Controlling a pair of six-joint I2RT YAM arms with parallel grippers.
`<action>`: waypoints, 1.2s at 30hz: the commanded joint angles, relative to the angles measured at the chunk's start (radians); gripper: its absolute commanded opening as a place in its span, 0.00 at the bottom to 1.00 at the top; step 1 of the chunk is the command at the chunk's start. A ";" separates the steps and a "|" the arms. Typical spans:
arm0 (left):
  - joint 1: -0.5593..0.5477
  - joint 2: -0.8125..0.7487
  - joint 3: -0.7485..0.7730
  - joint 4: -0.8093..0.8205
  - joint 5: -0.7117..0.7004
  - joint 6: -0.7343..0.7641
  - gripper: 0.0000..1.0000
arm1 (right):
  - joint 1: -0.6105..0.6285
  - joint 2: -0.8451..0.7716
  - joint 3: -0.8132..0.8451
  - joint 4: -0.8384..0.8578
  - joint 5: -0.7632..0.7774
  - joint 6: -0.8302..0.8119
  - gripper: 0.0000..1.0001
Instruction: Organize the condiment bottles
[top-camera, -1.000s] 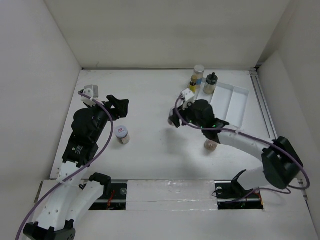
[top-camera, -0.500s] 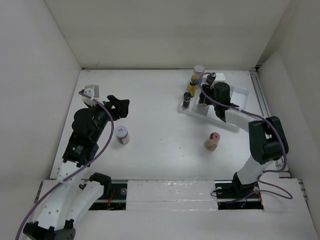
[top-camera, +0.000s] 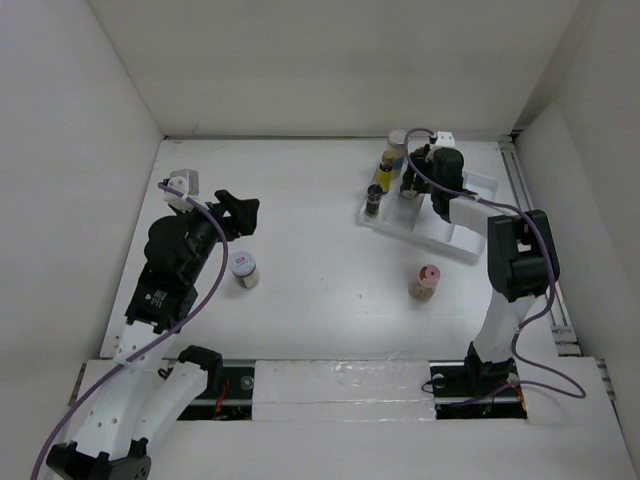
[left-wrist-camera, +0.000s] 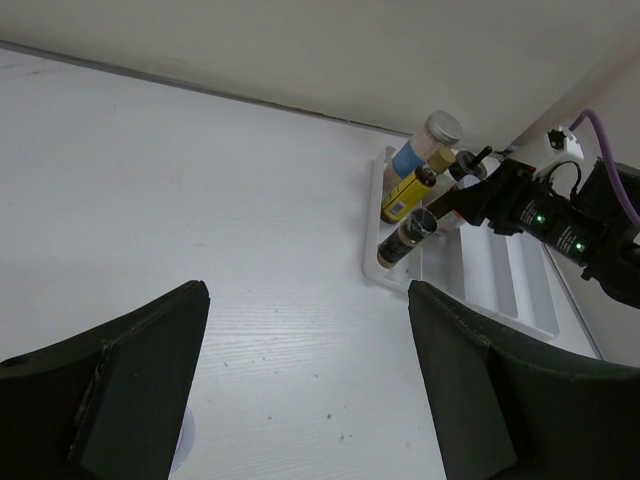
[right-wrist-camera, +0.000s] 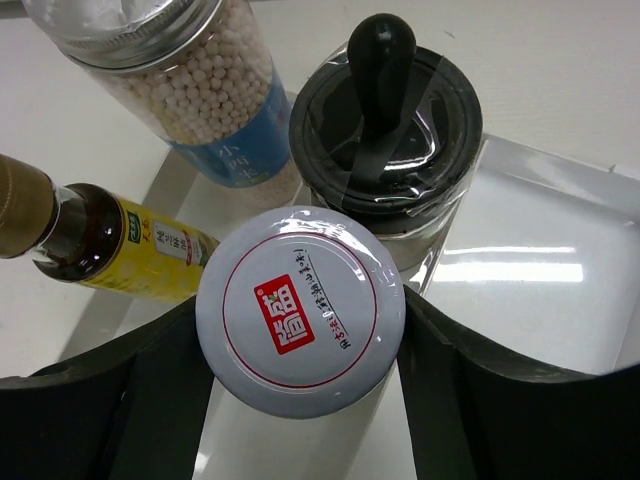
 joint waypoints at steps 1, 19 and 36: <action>0.006 0.005 -0.002 0.040 0.002 0.013 0.77 | -0.010 -0.009 0.079 0.086 -0.023 0.011 0.66; 0.006 0.017 -0.002 0.050 -0.007 0.013 0.77 | 0.151 -0.364 -0.126 0.133 -0.011 -0.022 0.54; 0.006 -0.123 -0.011 0.010 -0.247 -0.036 0.81 | 0.753 0.103 0.225 0.029 -0.491 -0.256 1.00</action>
